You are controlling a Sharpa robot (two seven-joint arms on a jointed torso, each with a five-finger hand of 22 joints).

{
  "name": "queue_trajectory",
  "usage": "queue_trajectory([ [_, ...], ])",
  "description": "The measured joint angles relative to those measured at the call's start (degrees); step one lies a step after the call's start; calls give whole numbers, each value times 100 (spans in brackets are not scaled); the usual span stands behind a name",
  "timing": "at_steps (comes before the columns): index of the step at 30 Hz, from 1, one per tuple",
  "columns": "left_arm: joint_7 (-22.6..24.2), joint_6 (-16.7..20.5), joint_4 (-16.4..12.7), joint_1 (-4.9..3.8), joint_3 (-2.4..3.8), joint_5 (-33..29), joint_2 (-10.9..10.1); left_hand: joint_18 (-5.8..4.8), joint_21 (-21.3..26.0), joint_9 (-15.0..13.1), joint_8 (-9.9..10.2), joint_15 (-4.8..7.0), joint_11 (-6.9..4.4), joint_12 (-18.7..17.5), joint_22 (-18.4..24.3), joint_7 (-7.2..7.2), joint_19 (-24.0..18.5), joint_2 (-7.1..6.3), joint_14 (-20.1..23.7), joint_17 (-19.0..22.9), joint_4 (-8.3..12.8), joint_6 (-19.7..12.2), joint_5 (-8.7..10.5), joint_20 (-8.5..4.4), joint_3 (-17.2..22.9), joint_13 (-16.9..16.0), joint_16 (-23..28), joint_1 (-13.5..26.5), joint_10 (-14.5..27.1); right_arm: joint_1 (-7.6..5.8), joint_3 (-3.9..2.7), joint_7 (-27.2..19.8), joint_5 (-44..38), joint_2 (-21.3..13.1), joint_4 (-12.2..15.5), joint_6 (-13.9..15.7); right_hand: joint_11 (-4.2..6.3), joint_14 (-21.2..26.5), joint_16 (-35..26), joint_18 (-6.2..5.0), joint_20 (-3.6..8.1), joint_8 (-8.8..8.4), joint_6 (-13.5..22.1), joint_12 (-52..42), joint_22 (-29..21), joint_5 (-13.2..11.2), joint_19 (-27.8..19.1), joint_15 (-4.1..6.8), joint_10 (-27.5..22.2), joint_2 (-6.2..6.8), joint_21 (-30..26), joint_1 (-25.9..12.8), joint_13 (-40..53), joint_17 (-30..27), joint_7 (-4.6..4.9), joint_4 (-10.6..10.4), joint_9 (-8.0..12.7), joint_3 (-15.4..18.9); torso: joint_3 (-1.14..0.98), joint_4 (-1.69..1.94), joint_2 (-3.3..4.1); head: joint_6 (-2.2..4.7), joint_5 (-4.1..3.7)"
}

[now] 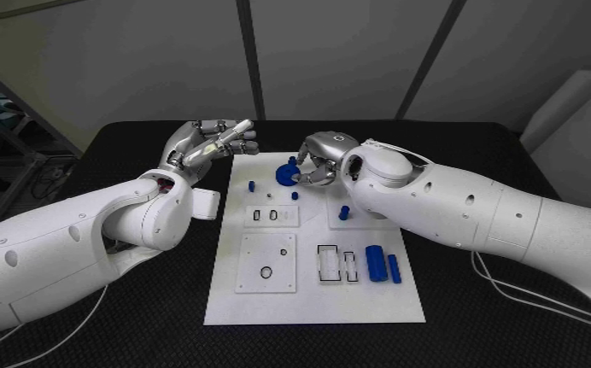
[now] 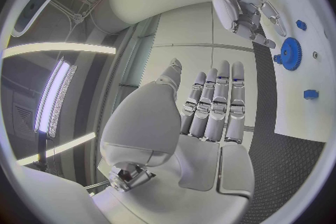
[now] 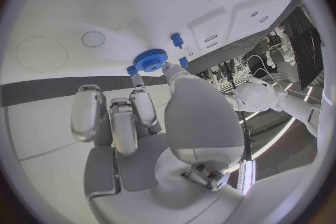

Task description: Assemble the parts on the task board

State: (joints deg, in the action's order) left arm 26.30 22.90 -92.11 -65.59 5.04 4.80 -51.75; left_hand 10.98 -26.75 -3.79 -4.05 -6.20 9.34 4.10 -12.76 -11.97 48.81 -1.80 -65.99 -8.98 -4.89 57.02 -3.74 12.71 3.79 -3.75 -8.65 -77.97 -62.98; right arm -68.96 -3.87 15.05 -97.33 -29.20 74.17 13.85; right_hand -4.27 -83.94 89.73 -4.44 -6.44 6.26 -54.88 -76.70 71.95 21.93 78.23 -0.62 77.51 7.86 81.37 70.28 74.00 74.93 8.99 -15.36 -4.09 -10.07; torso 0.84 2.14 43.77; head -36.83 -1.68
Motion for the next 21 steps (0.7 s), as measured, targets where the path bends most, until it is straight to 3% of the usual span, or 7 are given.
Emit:
queue_trajectory([
  [5,-1,0,11,0,0,0,-15,0,0,0,0,0,0,0,0,0,0,0,0,0,0,0,0,0,0,0,5,0,0,8,0,-169,157,-528,448,581,7,-13,0,0,0,0,-60,-27,12,-49,0,14,51,54,0,298,28,0,-14,143,0,-143,-1,-9,-4,23,3],
  [9,-1,-1,30,1,0,0,-29,0,-23,0,0,0,0,0,0,0,0,0,0,-6,16,0,0,0,16,0,22,0,0,8,-1,-480,645,-1071,758,868,7,-8,0,0,0,0,-129,-27,-78,-691,0,37,51,105,0,625,17,0,-12,379,-1,-215,-4,-23,-10,49,4],
  [12,-1,-3,46,1,-1,0,-32,0,-23,0,0,0,0,0,-5,-21,0,0,0,-14,18,21,0,0,14,0,22,0,0,7,-1,-745,1134,-1450,819,914,7,0,0,0,2,0,-165,-27,-104,-895,-3,44,51,148,-9,837,-4,-1,-23,569,-1,-215,-8,-38,-16,68,4],
  [17,-1,-12,96,2,-3,0,-21,0,-23,0,0,0,-43,0,-5,11,0,0,0,-27,47,52,0,0,15,-10,22,0,-43,7,1,-1221,1923,-2007,805,885,37,-12,0,0,22,0,-241,-27,-117,-895,-22,55,81,177,-25,1010,-4,-1,-60,742,-1,-201,-22,-78,-25,100,-12],
  [21,-1,-25,124,2,-3,0,-1,0,-45,0,0,0,-70,13,-11,10,-21,0,0,-37,49,93,0,-21,13,-12,45,0,-85,7,2,-1488,2299,-2241,675,826,71,1,0,0,38,0,-261,-27,-122,-895,-39,85,88,199,-25,1078,-5,-1,-81,774,8,-180,-40,-98,-27,121,-65],
])
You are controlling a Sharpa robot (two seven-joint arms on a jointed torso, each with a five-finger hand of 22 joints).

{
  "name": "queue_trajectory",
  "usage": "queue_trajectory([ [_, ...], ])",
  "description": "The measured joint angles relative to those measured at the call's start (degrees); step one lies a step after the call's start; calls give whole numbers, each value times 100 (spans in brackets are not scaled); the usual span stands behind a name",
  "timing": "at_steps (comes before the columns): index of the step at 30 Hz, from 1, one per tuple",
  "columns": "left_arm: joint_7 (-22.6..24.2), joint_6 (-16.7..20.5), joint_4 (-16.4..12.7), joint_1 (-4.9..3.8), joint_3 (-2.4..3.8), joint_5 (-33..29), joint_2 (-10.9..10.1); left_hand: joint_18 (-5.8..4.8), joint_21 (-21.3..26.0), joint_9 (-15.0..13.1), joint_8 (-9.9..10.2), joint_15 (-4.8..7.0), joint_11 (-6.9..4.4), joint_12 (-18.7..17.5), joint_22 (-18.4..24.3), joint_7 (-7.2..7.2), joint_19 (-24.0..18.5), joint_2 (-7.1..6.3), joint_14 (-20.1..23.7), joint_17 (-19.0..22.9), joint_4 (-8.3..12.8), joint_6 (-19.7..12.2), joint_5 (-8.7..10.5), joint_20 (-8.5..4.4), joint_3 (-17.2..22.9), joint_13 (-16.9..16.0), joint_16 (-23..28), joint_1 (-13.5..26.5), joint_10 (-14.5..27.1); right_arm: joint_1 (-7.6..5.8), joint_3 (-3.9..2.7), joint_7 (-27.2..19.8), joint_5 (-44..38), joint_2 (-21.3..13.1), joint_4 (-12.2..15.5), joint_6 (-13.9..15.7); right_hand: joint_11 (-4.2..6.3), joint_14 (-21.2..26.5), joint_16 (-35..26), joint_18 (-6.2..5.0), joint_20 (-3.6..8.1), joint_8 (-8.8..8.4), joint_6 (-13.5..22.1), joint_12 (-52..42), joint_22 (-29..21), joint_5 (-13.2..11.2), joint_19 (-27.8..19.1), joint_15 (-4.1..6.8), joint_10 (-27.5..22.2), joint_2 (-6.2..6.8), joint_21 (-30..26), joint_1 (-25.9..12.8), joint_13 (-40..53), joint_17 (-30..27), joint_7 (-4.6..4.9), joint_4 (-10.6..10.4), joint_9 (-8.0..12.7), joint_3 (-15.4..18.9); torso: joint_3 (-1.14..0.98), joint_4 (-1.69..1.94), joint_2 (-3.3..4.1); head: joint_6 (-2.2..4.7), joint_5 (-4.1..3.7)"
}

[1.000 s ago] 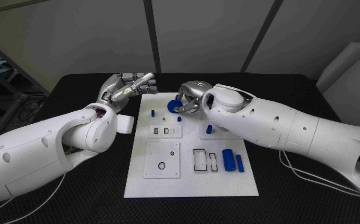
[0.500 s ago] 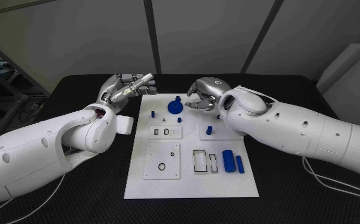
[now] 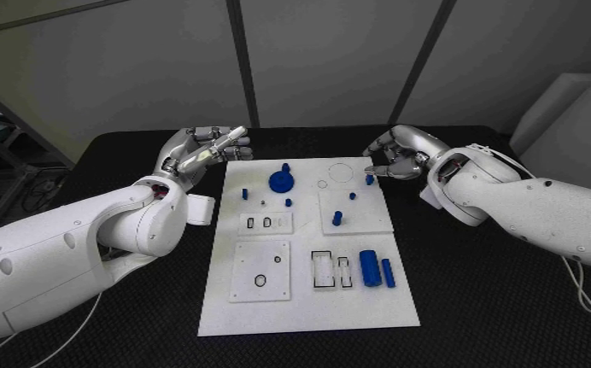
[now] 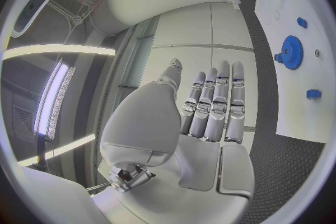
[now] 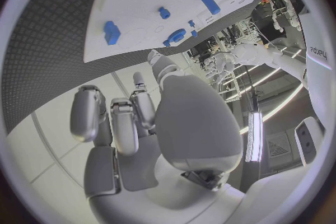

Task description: Assemble the parts on the task board

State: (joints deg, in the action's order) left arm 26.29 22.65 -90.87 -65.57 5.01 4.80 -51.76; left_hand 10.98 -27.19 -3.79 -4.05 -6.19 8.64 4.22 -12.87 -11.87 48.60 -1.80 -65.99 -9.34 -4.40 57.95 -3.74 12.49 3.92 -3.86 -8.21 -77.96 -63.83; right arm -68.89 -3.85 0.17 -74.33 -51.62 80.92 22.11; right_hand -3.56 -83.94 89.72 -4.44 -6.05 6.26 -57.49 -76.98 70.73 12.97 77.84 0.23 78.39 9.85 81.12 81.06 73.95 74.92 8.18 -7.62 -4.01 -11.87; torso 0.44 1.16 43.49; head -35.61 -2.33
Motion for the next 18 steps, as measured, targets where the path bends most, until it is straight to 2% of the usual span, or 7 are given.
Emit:
queue_trajectory([
  [2,0,-6,15,1,0,0,6,0,0,0,0,0,-5,17,0,11,0,0,0,-1,14,11,0,0,-14,-6,0,0,-49,1,1,-90,119,-45,-74,-28,9,0,0,0,4,-61,61,28,-15,0,-4,0,-9,0,-24,0,-18,0,-6,37,18,37,-7,-3,0,8,-36],
  [7,0,-23,44,8,0,0,31,0,0,0,0,0,-5,17,0,21,0,0,0,-1,14,21,0,0,-14,-6,0,0,-49,17,1,-266,314,-50,-335,-96,-21,1,0,1,3,-183,225,69,-23,31,-4,0,-40,-13,-25,63,-54,0,70,86,23,86,-14,-4,2,15,-86],
  [18,-1,-46,82,23,-1,0,59,0,0,0,0,0,-4,17,1,21,0,23,0,-6,29,21,0,0,2,-6,0,-23,-49,154,2,-404,460,141,-641,-259,-23,1,0,0,3,-206,278,68,-42,56,-3,0,-41,-14,-25,60,-72,-1,92,100,23,100,4,3,8,-41,-92],
])
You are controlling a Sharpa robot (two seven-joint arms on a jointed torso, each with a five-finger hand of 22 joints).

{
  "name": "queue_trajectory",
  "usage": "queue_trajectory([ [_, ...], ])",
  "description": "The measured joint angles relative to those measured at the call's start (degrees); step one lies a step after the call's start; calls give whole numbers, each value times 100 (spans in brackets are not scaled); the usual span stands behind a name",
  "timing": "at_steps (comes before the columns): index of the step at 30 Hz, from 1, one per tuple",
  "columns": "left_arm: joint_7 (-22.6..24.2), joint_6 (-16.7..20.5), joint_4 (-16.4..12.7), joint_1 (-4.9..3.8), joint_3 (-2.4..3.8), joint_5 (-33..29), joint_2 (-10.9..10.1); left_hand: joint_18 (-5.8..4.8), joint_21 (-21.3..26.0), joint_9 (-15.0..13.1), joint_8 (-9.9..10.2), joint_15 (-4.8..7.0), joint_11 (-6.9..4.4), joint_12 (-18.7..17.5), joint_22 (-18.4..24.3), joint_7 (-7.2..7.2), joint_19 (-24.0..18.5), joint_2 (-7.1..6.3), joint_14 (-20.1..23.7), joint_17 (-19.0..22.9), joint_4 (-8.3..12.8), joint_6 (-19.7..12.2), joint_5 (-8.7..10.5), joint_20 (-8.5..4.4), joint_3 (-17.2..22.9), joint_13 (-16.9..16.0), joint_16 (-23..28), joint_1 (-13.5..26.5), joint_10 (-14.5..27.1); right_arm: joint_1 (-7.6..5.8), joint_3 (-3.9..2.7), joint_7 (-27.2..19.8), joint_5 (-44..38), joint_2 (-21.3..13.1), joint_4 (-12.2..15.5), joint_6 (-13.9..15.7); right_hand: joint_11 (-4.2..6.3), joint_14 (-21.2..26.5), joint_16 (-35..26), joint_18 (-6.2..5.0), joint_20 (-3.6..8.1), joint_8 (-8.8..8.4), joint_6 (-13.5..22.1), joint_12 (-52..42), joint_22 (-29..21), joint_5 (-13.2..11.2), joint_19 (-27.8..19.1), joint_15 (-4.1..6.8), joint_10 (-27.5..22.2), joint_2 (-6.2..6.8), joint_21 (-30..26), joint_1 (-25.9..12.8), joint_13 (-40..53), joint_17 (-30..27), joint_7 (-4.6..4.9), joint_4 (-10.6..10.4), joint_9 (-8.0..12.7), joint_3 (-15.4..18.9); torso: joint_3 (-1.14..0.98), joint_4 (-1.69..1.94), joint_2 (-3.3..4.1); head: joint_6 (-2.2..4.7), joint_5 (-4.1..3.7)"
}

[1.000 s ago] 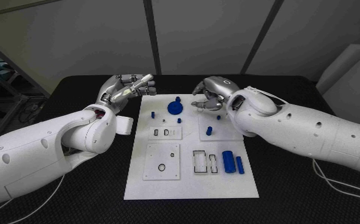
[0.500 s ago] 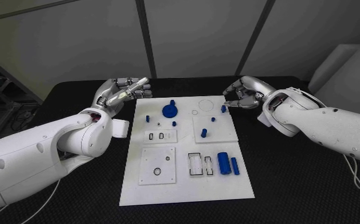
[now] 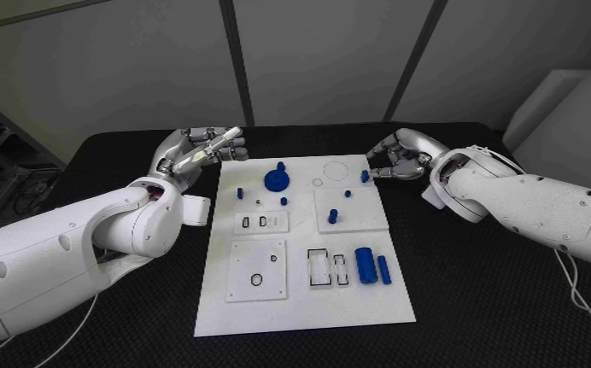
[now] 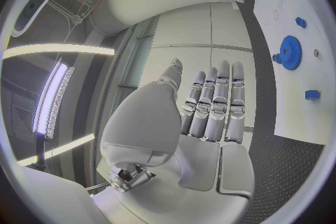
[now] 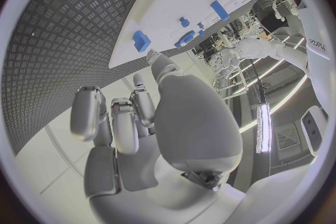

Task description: Assemble the parts on the task board

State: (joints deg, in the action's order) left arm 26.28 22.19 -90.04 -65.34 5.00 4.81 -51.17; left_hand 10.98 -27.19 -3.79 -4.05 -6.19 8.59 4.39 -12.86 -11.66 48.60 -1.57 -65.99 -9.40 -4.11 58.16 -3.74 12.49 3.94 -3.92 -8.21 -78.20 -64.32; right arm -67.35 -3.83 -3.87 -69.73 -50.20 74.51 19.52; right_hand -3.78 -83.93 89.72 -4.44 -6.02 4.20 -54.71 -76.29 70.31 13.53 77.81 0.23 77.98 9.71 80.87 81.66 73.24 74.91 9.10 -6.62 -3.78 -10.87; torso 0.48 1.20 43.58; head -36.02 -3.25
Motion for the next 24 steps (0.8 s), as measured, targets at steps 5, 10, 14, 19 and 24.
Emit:
queue_trajectory([
  [5,0,-3,11,3,0,0,2,0,0,0,0,0,0,0,0,0,0,0,0,0,0,0,0,0,0,0,0,0,0,71,3,-8,4,40,-53,-98,0,0,0,0,0,0,0,0,0,0,0,0,0,0,0,0,0,0,0,0,0,0,3,3,2,-26,10],
  [10,-1,-5,20,4,0,0,-1,0,0,0,0,0,0,0,0,0,0,0,0,0,0,0,0,0,0,0,0,0,0,122,3,-8,2,63,-102,-175,0,0,0,0,0,0,0,0,0,28,0,0,0,0,0,0,0,0,0,0,0,0,4,3,1,-52,24],
  [14,-1,-5,28,4,0,0,-2,0,0,0,0,0,0,0,-4,0,0,0,0,1,0,0,0,0,0,0,0,0,0,134,3,-7,0,83,-127,-214,0,0,0,0,-1,0,0,0,0,28,0,-1,0,0,0,0,1,0,0,0,0,0,5,1,-3,-65,25],
  [19,-1,-5,34,4,0,0,-2,0,0,0,0,0,1,0,-4,0,0,0,0,1,0,0,0,0,0,0,0,0,0,139,1,-1,-2,127,-172,-233,0,0,0,0,-22,0,0,0,4,55,-21,-1,1,-23,0,23,27,-1,0,0,-10,0,6,1,-5,-71,24],
  [24,-1,-6,44,5,0,0,-1,0,0,0,0,0,1,0,-4,0,0,0,0,1,0,-1,0,0,0,0,0,0,1,142,1,7,-2,186,-225,-236,-22,0,0,0,-22,0,-20,0,24,56,-21,-1,23,-58,0,22,59,-1,19,-11,-15,10,5,1,-5,-77,24],
])
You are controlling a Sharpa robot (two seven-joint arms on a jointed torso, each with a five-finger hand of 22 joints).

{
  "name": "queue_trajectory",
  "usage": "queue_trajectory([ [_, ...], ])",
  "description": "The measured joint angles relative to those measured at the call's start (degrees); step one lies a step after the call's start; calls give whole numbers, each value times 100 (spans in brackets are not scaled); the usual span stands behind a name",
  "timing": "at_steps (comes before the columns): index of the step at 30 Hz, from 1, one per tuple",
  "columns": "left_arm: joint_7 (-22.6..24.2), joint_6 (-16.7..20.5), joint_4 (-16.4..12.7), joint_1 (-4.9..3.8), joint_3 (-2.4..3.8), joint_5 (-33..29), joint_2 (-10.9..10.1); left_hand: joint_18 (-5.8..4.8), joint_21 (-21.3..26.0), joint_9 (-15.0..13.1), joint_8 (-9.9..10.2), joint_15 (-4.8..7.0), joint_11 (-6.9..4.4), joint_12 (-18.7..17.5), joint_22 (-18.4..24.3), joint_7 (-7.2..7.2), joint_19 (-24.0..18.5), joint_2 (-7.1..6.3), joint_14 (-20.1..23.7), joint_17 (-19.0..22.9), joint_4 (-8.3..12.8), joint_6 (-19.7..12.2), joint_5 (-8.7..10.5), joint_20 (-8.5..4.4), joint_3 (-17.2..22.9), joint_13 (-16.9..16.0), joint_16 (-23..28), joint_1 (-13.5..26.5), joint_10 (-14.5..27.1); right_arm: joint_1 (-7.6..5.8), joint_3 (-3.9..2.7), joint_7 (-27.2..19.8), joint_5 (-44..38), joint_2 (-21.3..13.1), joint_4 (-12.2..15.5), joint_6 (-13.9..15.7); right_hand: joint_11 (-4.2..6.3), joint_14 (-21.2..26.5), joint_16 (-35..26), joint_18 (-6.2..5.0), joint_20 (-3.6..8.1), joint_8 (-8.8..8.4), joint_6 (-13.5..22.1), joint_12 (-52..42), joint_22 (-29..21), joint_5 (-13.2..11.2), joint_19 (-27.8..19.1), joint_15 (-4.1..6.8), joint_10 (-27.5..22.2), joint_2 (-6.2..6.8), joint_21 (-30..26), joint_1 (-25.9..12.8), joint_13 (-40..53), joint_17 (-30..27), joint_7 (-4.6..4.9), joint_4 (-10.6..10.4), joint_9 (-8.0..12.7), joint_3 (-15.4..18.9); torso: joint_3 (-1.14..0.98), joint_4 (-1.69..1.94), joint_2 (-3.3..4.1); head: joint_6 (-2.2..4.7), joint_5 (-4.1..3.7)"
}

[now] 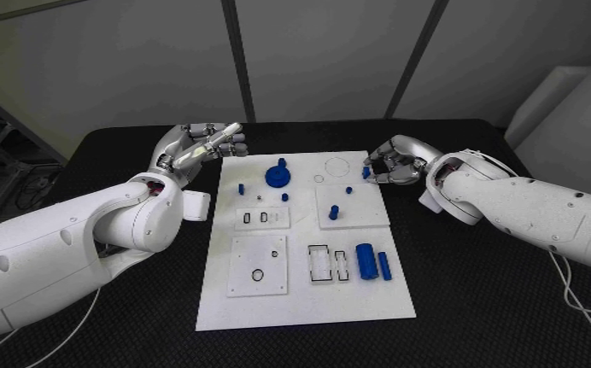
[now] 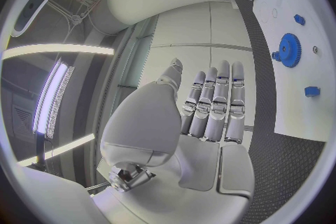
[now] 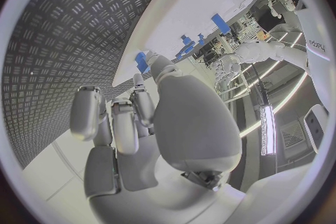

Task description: Assemble the parts on the task board

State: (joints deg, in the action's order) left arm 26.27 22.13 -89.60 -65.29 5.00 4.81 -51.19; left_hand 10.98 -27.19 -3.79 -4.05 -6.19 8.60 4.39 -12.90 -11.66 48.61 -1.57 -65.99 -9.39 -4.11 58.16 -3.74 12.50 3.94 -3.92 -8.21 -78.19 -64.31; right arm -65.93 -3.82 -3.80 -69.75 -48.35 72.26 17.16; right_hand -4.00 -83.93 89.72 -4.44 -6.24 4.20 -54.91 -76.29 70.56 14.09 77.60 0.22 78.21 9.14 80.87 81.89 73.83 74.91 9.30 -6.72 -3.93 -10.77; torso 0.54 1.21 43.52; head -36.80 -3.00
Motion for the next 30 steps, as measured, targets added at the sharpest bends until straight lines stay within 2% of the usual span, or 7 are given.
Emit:
queue_trajectory([
  [5,-1,-1,11,1,0,0,3,0,0,0,0,0,0,0,0,0,0,0,0,0,0,0,0,0,0,0,0,0,0,2,0,6,-1,60,-42,-4,-20,0,0,0,0,0,-27,-24,24,0,0,0,20,-43,0,-17,31,0,22,-5,-1,5,-2,-1,-2,-4,0],
  [6,-1,-1,13,1,0,0,4,0,0,0,0,0,0,0,0,0,0,0,0,0,0,0,0,0,0,0,0,0,0,2,0,7,-1,70,-53,-5,-20,0,0,0,0,3,-48,-51,30,0,0,0,20,-91,0,-33,46,0,1,-5,-8,5,-2,-1,-2,-5,0],
  [11,-3,-4,18,2,0,0,8,0,0,0,0,0,0,0,1,0,0,24,0,-6,0,0,0,0,0,1,0,24,0,5,0,10,-1,124,-92,-15,-41,0,0,0,-22,67,-167,-90,45,0,22,0,41,-153,0,-32,87,0,-5,-5,-23,5,-2,-2,-3,-14,4],
  [14,-3,-5,21,3,0,0,10,0,0,0,0,0,0,0,1,0,0,24,0,-6,0,0,0,0,0,1,0,24,0,6,0,11,-1,146,-103,-23,-10,0,0,0,-22,113,-268,-113,57,0,22,-1,72,-163,0,-31,112,0,-29,-5,-35,5,-2,-2,-3,-18,7],
  [17,-4,-5,22,3,0,0,10,0,0,0,0,0,0,0,1,0,0,24,0,-6,0,0,0,0,0,1,0,24,0,8,0,12,-2,157,-110,-33,11,0,0,0,-21,162,-367,-127,67,0,22,-1,93,-230,0,-39,112,0,-55,-5,-45,5,-2,-2,-5,-21,7],
  [19,-5,-6,22,4,0,0,10,0,0,0,0,0,0,0,1,0,0,24,0,-6,0,0,0,0,0,1,0,24,0,9,0,15,-2,158,-112,-39,12,0,0,0,-21,177,-403,-127,75,0,22,-1,93,-231,0,-39,112,0,-90,-5,-45,5,-2,-2,-7,-25,7],
  [30,-9,-6,22,5,0,0,7,0,0,0,0,0,1,0,2,0,0,23,0,-6,0,0,0,0,0,1,0,23,0,12,0,43,-4,150,-124,-61,12,0,0,-1,0,177,-403,-127,77,0,43,-1,93,-230,0,-39,112,-1,-90,10,-45,-10,-1,-4,-6,-33,2],
])
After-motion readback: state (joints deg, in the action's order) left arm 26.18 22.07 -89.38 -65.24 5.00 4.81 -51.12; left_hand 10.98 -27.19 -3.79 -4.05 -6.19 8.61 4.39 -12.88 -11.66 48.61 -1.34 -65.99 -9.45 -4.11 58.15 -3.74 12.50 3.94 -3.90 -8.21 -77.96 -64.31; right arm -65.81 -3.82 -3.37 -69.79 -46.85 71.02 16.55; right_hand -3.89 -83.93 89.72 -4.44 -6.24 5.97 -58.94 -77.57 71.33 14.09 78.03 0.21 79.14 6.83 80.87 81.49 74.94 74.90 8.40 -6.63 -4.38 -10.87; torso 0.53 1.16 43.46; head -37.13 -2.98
